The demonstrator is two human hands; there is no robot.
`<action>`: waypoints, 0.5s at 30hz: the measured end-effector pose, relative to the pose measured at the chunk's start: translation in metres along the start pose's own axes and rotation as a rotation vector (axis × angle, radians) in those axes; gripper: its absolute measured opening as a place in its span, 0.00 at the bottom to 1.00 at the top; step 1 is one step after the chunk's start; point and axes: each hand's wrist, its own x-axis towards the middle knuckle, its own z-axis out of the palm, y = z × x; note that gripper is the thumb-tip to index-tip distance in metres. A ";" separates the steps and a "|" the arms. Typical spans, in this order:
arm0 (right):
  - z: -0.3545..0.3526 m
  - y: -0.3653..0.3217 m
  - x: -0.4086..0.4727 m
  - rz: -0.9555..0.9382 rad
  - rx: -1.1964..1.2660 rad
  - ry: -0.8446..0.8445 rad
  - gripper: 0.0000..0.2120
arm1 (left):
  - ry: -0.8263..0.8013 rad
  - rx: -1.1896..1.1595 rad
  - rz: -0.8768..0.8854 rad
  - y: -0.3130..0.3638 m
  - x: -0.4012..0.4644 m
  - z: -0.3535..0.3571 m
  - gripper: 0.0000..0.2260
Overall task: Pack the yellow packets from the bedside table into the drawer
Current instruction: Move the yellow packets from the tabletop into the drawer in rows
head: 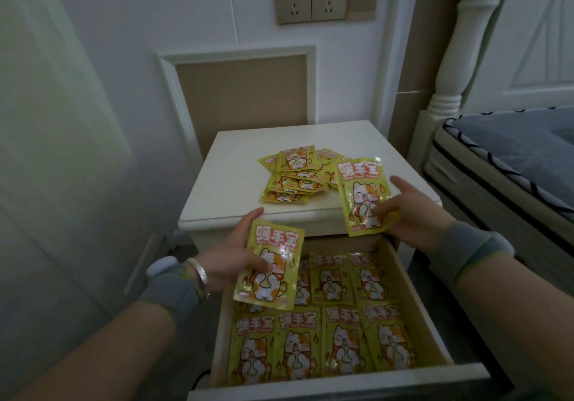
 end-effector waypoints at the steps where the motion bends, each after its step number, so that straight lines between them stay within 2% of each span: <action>1: 0.002 0.002 -0.002 0.033 -0.006 -0.071 0.37 | 0.003 0.059 0.012 -0.002 0.000 -0.002 0.45; 6: 0.006 0.016 -0.011 0.150 -0.103 -0.293 0.18 | -0.100 0.281 -0.044 -0.013 -0.004 -0.010 0.42; 9: 0.007 0.022 -0.014 0.225 -0.157 -0.311 0.10 | -0.115 0.488 -0.119 -0.027 -0.002 -0.007 0.29; 12: 0.008 0.028 -0.015 0.295 -0.198 -0.301 0.08 | 0.010 0.658 -0.184 -0.048 0.004 -0.002 0.15; 15: 0.009 0.034 -0.011 0.324 -0.226 -0.254 0.10 | 0.051 0.775 -0.188 -0.072 0.011 -0.001 0.14</action>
